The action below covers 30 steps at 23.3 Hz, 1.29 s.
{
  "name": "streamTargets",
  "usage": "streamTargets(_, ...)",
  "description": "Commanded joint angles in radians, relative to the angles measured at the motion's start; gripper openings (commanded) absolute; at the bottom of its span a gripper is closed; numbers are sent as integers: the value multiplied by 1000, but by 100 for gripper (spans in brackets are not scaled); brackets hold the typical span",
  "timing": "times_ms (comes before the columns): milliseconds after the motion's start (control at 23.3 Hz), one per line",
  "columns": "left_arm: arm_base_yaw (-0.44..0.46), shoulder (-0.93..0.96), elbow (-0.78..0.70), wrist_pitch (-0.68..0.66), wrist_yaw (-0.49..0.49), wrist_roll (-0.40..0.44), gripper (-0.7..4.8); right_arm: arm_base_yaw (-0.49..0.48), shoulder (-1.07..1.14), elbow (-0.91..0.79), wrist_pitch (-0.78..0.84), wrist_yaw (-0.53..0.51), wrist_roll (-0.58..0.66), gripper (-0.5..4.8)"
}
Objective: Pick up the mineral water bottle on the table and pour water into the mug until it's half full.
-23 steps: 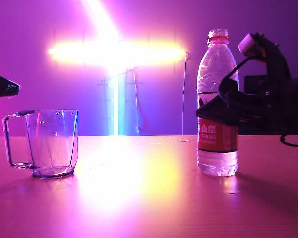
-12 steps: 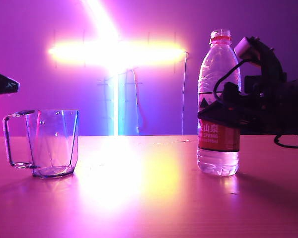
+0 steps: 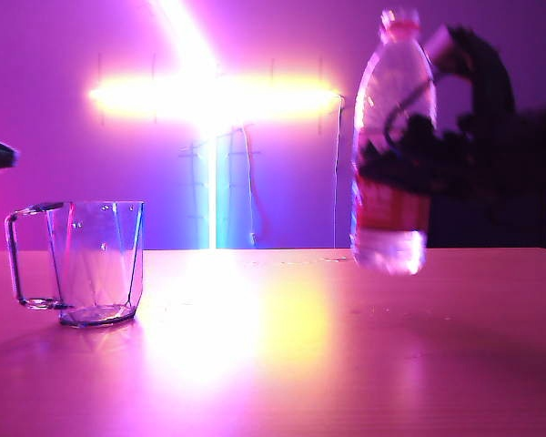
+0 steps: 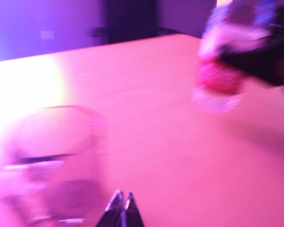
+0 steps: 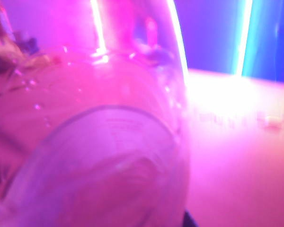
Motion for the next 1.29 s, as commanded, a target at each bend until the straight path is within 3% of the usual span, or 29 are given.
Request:
streamTargets(43,81,-42,4,5,-2,-3,-2,51,-52,105,-171,-5,-137,228)
streamTargets(300,207,-80,4,5,-1,-3,-2,161,-46,396,-658,28,-439,229)
streamTargets(514,229,-80,4,5,0,-3,-2,236,31,567,-843,159,-666,229)
streamTargets(728,229,-80,4,5,0,-3,-2,290,91,631,-864,267,-823,229)
streamTargets(985,229,-80,4,5,-1,-3,-2,345,154,686,-866,335,-908,229)
streamTargets(1114,229,-80,4,5,-1,-3,-2,373,200,725,-866,433,-982,230)
streamTargets(1285,229,-80,4,5,-1,-3,-2,386,228,753,-866,483,-1054,230)
